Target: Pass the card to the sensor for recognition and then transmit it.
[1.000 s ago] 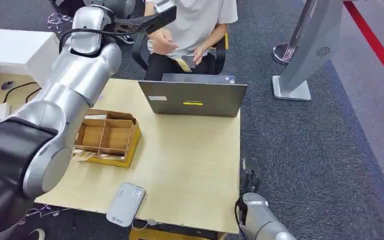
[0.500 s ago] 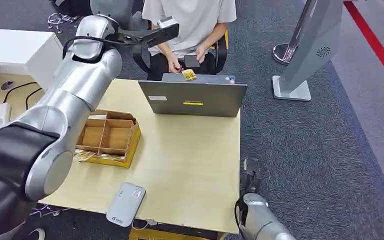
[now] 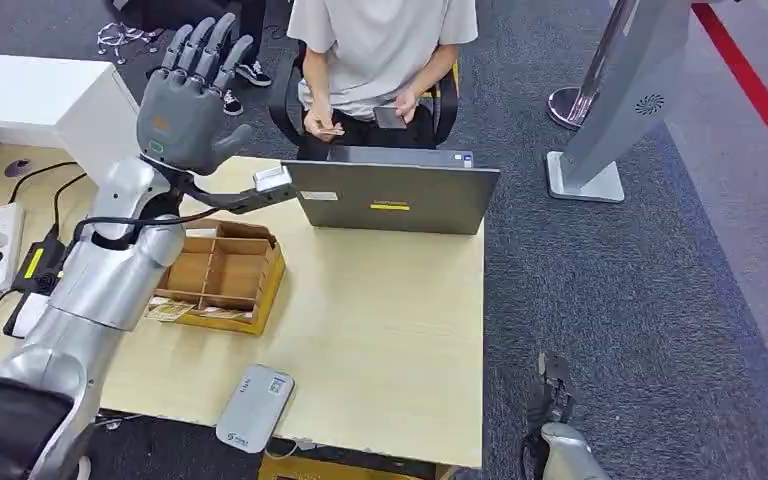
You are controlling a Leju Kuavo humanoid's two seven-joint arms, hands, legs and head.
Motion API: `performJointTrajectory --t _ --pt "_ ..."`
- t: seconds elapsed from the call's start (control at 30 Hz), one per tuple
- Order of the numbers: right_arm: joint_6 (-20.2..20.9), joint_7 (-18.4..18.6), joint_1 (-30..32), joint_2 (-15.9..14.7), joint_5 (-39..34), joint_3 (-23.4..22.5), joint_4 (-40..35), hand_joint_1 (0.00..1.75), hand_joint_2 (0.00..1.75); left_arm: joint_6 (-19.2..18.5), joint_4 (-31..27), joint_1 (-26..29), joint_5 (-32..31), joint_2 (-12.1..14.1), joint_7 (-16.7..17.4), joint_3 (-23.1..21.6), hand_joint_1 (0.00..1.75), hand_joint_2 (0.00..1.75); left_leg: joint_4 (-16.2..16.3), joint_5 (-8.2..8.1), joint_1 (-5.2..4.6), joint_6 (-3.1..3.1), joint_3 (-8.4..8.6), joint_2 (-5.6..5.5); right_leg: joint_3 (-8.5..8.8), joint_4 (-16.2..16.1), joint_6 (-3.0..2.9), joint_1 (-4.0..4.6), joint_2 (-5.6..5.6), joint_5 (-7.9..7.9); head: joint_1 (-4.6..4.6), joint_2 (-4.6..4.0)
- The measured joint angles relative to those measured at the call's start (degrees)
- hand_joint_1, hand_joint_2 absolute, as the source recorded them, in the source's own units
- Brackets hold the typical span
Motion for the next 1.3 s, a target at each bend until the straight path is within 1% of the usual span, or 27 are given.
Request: performJointTrajectory --t 0.13,0.2,0.27,0.33,0.43,0.47,0.53,0.6,0.67,0.7,0.77,0.87,0.97,1.1,1.17,1.23,1.3 --pt "-0.04 0.0 0.16 -0.3 -0.02 -0.15 0.0 0.0 0.0 0.13 -2.56 0.89 0.15 1.27 0.02 -0.81 0.0 1.75 0.03 0.0 -0.01 0.01 0.02 0.01 0.01 -0.02 0.01 -0.01 0.0 0.04 0.02 0.0" --pt "-0.04 -0.02 0.21 -0.46 -0.37 -0.37 0.0 0.0 0.0 1.25 -3.57 1.71 0.46 1.61 -0.18 -0.9 0.0 1.75 0.02 0.01 -0.01 0.01 0.04 0.01 0.01 -0.01 0.01 -0.02 0.01 0.04 0.0 0.0" --pt "0.02 -0.57 0.67 -0.87 -1.13 -0.85 0.0 0.0 0.0 3.67 -5.72 3.54 0.5 2.18 -0.81 -1.23 0.0 1.75 0.02 0.0 -0.01 0.01 0.05 0.03 0.02 -0.01 0.01 -0.03 0.02 0.04 -0.02 0.0" --pt "0.07 -1.07 1.45 -1.24 -1.46 -1.29 0.0 0.0 0.0 5.0 -7.84 6.1 0.46 2.9 -1.2 -1.79 0.0 1.75 0.01 -0.01 -0.01 0.02 0.04 0.01 0.01 -0.01 0.0 -0.03 0.02 0.03 -0.02 0.0" --pt "0.42 -1.9 2.51 -1.81 -2.3 -2.01 0.0 0.0 0.0 4.48 -10.37 9.85 1.12 4.65 -2.63 -2.47 0.0 1.75 -0.01 -0.07 0.0 -0.01 0.04 0.07 0.0 -0.02 -0.01 -0.03 0.05 0.0 -0.02 0.0" --pt "0.55 -2.03 2.84 -2.06 -2.34 -2.32 0.0 0.0 0.0 3.6 -11.16 11.19 1.93 5.53 -3.59 -2.91 0.0 1.75 -0.02 -0.08 0.0 -0.01 0.05 0.1 0.0 -0.01 -0.01 -0.02 0.07 -0.01 0.0 0.0" --pt "1.33 -2.51 3.51 -2.65 -2.56 -2.8 0.0 0.0 0.0 -0.1 -12.95 14.25 4.53 8.23 -6.67 -4.03 0.0 1.75 -0.04 -0.1 0.0 0.01 0.07 0.17 -0.02 -0.01 -0.02 -0.02 0.14 -0.02 0.0 0.0" --pt "2.49 -2.78 4.16 -3.43 -2.93 -3.21 0.02 0.0 0.0 -5.36 -15.49 17.72 8.6 11.69 -11.3 -5.05 0.0 1.75 -0.06 -0.11 0.01 -0.01 0.08 0.23 -0.03 -0.01 -0.03 -0.01 0.19 -0.03 0.0 0.0" --pt "3.65 -2.93 4.79 -4.26 -2.88 -3.65 0.02 0.0 0.0 -9.03 -18.42 21.89 11.98 15.52 -15.66 -5.38 0.0 1.75 -0.07 -0.14 0.03 -0.06 0.1 0.29 -0.07 -0.01 -0.08 0.0 0.26 -0.06 -0.07 0.0" --pt "4.15 -2.95 5.09 -4.72 -2.88 -3.87 0.02 0.0 0.0 -10.39 -19.93 23.73 13.32 17.9 -17.56 -5.46 0.0 1.75 -0.07 -0.14 0.03 -0.06 0.09 0.28 -0.08 -0.01 -0.08 0.0 0.26 -0.07 -0.11 0.0" --pt "4.64 -3.02 5.6 -5.51 -2.95 -4.24 0.02 0.0 0.0 -12.46 -22.59 27.33 15.15 20.81 -20.35 -5.47 0.0 1.75 -0.07 -0.14 0.03 -0.05 0.07 0.23 -0.07 -0.01 -0.1 0.0 0.19 -0.14 -0.11 0.0" --pt "5.11 -3.02 5.97 -6.47 -2.99 -4.88 0.04 0.0 0.0 -16.27 -25.69 31.47 17.38 23.95 -23.61 -5.47 0.0 1.75 -0.07 -0.16 0.03 -0.03 0.06 0.23 -0.04 -0.03 -0.09 0.0 0.18 -0.14 -0.07 0.0" --pt "5.11 -2.56 6.07 -6.89 -2.97 -5.44 0.11 0.0 0.0 -19.72 -26.8 33.75 18.19 24.82 -25.95 -5.47 0.0 1.75 -0.06 -0.16 0.02 -0.03 0.07 0.21 -0.01 -0.04 -0.08 0.0 0.13 -0.13 -0.09 0.0" --pt "5.11 -2.4 6.14 -7.08 -3.06 -6.03 0.13 0.0 0.0 -20.72 -27.17 35.09 18.19 24.73 -26.28 -5.47 0.0 1.75 -0.04 -0.16 0.02 -0.02 0.08 0.19 0.0 -0.04 -0.08 -0.01 0.13 -0.11 -0.09 0.0" --pt "5.11 -2.23 6.15 -7.17 -3.1 -6.43 0.2 0.0 0.0 -20.26 -27.15 35.43 17.24 24.47 -25.07 -5.47 0.0 1.75 -0.03 -0.16 0.02 -0.02 0.09 0.18 0.01 -0.04 -0.08 -0.01 0.11 -0.11 -0.09 0.0" --pt "5.18 -2.21 6.21 -7.37 -3.1 -6.84 0.33 0.0 0.0 -18.84 -27.11 35.79 15.73 23.66 -23.43 -5.44 0.0 1.75 -0.03 -0.16 0.02 -0.02 0.09 0.17 0.01 -0.04 -0.09 -0.01 0.11 -0.11 -0.09 0.0" --pt "5.18 -1.99 6.23 -7.5 -3.3 -7.06 0.39 0.0 0.0 -17.55 -26.87 35.97 14.69 22.78 -22.58 -5.44 0.0 1.75 -0.03 -0.16 0.02 -0.02 0.09 0.17 0.0 -0.04 -0.09 -0.01 0.09 -0.11 -0.09 0.0"
